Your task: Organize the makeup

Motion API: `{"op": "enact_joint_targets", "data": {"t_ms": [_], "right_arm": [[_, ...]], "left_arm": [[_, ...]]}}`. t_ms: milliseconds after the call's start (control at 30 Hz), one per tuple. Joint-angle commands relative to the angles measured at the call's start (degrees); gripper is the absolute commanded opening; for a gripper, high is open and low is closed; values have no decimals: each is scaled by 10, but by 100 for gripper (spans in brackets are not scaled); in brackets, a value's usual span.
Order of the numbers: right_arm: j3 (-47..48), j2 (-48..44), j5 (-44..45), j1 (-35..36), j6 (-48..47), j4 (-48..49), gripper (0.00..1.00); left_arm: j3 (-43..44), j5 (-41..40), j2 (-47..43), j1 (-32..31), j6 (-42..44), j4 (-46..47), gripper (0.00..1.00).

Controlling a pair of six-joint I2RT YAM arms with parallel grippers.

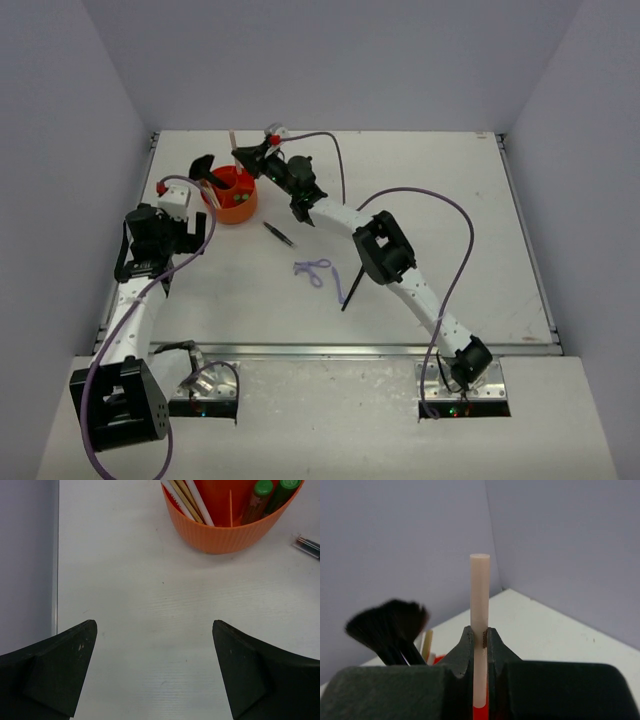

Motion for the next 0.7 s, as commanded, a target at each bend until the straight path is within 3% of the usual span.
{"op": "enact_joint_targets", "data": {"t_ms": [0,300,400,667], "right_arm": [[-4,-26,12,10,-12,57,0],[-107,-57,10,14,-13,83,2],[-147,-89,7,15,-24,94,20],[-207,-178,-16,15,-33,113,45]], "left_arm": [[-10,2,5,6,-4,46,98],[-13,9,-2,7,-3,49,98],[-12,12,-2,7,-4,49,98],[-7,21,-11,7,-6,31,98]]}}
